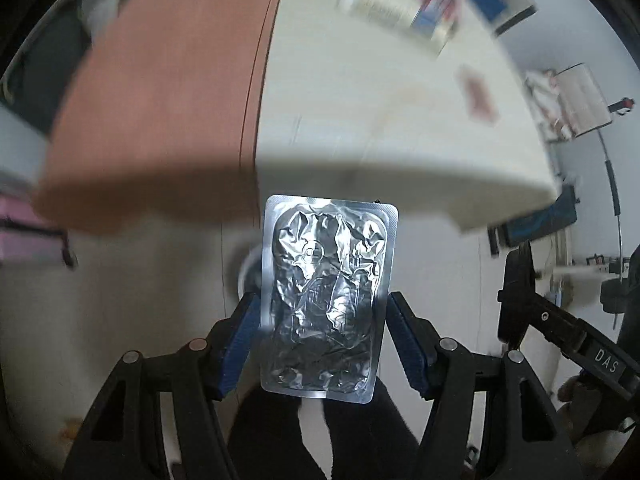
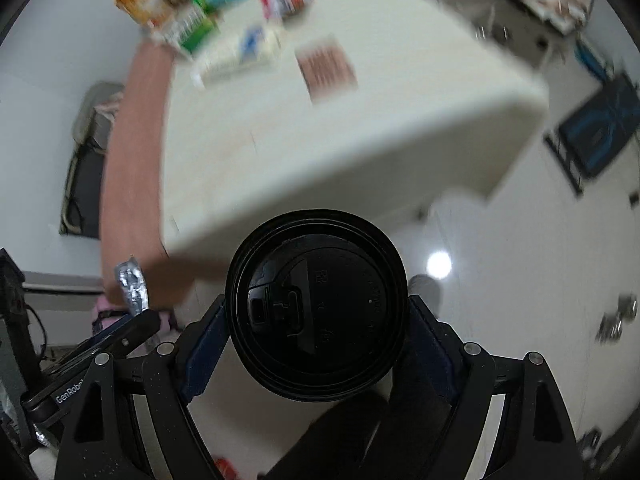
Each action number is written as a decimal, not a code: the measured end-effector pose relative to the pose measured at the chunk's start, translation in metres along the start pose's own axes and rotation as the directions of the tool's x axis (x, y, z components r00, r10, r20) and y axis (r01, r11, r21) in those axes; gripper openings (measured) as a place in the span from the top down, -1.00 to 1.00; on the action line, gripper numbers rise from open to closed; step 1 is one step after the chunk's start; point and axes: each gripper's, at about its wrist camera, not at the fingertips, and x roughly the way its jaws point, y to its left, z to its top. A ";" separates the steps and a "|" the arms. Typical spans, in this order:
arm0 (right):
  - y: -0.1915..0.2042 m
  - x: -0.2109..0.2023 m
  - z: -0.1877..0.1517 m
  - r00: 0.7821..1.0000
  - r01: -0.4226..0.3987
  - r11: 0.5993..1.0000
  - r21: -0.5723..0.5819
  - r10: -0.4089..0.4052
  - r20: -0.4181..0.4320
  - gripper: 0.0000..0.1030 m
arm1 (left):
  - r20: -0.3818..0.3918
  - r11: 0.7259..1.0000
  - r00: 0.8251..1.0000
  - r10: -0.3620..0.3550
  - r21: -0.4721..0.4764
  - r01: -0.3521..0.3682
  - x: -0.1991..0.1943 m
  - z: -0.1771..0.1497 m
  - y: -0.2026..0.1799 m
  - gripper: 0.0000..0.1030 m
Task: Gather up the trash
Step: 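Carry blister pack and black lid to the trash bin and release, then move both tools back up toward the table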
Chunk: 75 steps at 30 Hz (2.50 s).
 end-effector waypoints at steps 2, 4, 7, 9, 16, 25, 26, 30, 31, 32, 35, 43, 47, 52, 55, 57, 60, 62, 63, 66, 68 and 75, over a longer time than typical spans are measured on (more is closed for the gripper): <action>-0.012 0.035 -0.020 0.999 0.000 1.000 0.027 0.001 -0.054 -0.68 | -0.064 1.000 0.998 -0.007 -0.026 0.005 0.038 -0.012 0.014 -0.20; -0.028 0.077 -0.036 0.995 -0.004 0.999 0.054 0.009 -0.095 -0.68 | -0.114 0.998 0.993 -0.017 -0.061 0.010 0.081 -0.018 0.029 -0.20; -0.046 0.140 -0.048 0.991 -0.013 0.998 0.064 0.021 -0.132 -0.68 | -0.160 0.994 0.987 -0.024 -0.106 0.007 0.146 -0.019 0.049 -0.20; -0.055 0.183 -0.051 0.987 -0.014 0.998 0.059 0.023 -0.157 -0.68 | -0.106 0.995 0.994 -0.003 -0.104 -0.008 0.192 -0.012 0.062 -0.20; -0.080 0.330 -0.057 0.967 -0.073 0.996 0.041 0.081 -0.242 -0.75 | -0.144 0.992 0.989 0.014 -0.121 -0.031 0.307 -0.006 0.096 -0.31; -0.094 0.387 -0.070 0.962 0.020 0.999 -0.046 -0.031 -0.271 -1.00 | -0.112 0.985 0.988 0.106 -0.126 -0.120 0.342 -0.021 0.130 -1.00; -0.093 0.387 -0.074 0.962 0.041 0.997 -0.069 -0.058 -0.267 -1.00 | -0.099 0.984 0.989 0.114 -0.128 -0.126 0.340 -0.023 0.131 -1.00; -0.085 0.384 -0.078 0.955 0.150 0.973 -0.177 -0.189 -0.230 -1.00 | -0.073 0.978 0.982 0.176 -0.102 -0.183 0.328 -0.030 0.127 -1.00; -0.078 0.383 -0.078 0.952 0.169 0.966 -0.197 -0.212 -0.220 -1.00 | -0.073 0.978 0.981 0.180 -0.099 -0.186 0.325 -0.032 0.126 -1.00; -0.076 0.381 -0.079 0.950 0.179 0.962 -0.206 -0.223 -0.216 -1.00 | -0.074 0.977 0.980 0.183 -0.096 -0.190 0.321 -0.033 0.125 -1.00; -0.069 0.366 -0.081 0.947 0.206 0.952 -0.225 -0.252 -0.199 -1.00 | -0.080 0.977 0.979 0.186 -0.090 -0.193 0.311 -0.033 0.123 -1.00; -0.049 0.312 -0.079 0.952 0.227 0.942 -0.248 -0.268 -0.148 -1.00 | -0.067 0.976 0.977 0.201 -0.069 -0.206 0.264 -0.047 0.106 -1.00; -0.037 0.273 -0.083 0.954 0.227 0.939 -0.257 -0.268 -0.135 -1.00 | -0.050 0.977 0.979 0.200 -0.065 -0.203 0.231 -0.057 0.097 -1.00; -0.019 0.213 -0.089 0.959 0.229 0.935 -0.270 -0.265 -0.103 -1.00 | -0.034 0.978 0.979 0.200 -0.048 -0.202 0.181 -0.069 0.084 -1.00; -0.004 0.167 -0.093 0.964 0.221 0.937 -0.270 -0.252 -0.086 -1.00 | -0.002 0.980 0.981 0.193 -0.046 -0.193 0.147 -0.076 0.078 -1.00; 0.005 0.142 -0.097 0.966 0.217 0.938 -0.271 -0.246 -0.077 -1.00 | 0.009 0.980 0.981 0.194 -0.047 -0.194 0.123 -0.082 0.075 -1.00; 0.020 0.100 -0.102 0.968 0.216 0.938 -0.270 -0.242 -0.064 -1.00 | 0.014 0.982 0.983 0.186 -0.049 -0.185 0.087 -0.090 0.071 -1.00; 0.029 0.071 -0.105 0.969 0.215 0.940 -0.265 -0.238 -0.059 -1.00 | 0.019 0.982 0.982 0.187 -0.044 -0.186 0.070 -0.093 0.068 -1.00; 0.033 0.059 -0.106 0.970 0.212 0.941 -0.264 -0.234 -0.057 -1.00 | 0.027 0.982 0.982 0.186 -0.038 -0.184 0.056 -0.095 0.065 -1.00; 0.048 0.019 -0.106 0.976 0.199 0.946 -0.256 -0.216 -0.041 -1.00 | 0.051 0.984 0.983 0.179 -0.032 -0.178 0.027 -0.096 0.060 -1.00; 0.058 -0.007 -0.099 0.981 0.182 0.953 -0.241 -0.193 -0.021 -1.00 | 0.084 0.987 0.984 0.158 -0.025 -0.156 0.003 -0.093 0.051 -1.00; 0.084 -0.084 -0.030 0.994 0.086 0.984 -0.154 -0.075 0.079 -1.00 | 0.247 0.985 0.956 0.159 0.028 -0.171 -0.072 -0.043 0.015 -1.00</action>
